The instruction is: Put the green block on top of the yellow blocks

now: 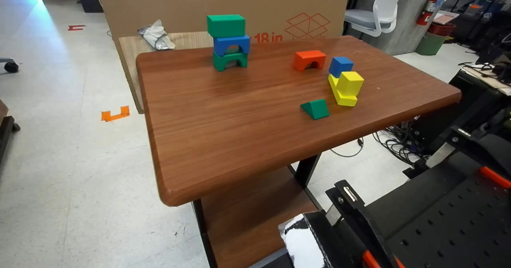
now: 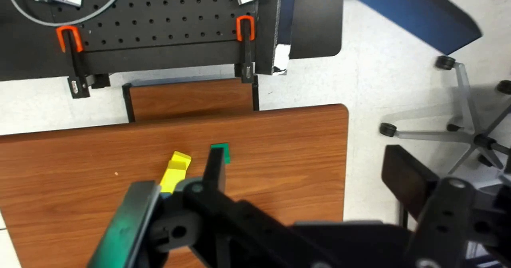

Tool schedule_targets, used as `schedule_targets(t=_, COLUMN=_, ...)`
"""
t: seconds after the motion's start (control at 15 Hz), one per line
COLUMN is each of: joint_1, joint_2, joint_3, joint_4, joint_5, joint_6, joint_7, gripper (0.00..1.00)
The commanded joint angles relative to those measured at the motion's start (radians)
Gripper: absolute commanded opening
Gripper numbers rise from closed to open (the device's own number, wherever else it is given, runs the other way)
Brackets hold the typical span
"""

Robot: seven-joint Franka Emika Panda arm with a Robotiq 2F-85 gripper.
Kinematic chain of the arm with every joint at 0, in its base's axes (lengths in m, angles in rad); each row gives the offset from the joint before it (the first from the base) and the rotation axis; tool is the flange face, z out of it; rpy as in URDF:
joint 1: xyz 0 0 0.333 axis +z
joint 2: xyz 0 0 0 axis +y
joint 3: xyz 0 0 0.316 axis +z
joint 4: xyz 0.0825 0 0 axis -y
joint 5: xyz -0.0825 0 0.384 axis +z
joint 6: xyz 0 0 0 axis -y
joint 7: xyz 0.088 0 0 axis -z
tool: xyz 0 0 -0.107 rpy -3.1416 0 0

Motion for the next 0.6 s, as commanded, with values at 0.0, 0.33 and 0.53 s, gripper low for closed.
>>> schedule_targets(t=0.0, joint_1=-0.022, joint_2=0.135, joint_3=0.024, joint_4=-0.013, joint_5=-0.084, joint_6=0.148, joint_7=-0.018, gripper=1.0)
schedule_targets(t=0.33, joint_1=-0.03, joint_2=0.341, joint_3=0.006, joint_4=-0.012, joint_5=-0.158, joint_6=0.312, joint_7=-0.009, gripper=1.0)
schedule_targets(t=0.53, joint_1=-0.035, joint_2=0.453, joint_3=0.003, joint_4=-0.006, joint_5=-0.184, joint_6=0.429, joint_7=-0.007, gripper=1.0)
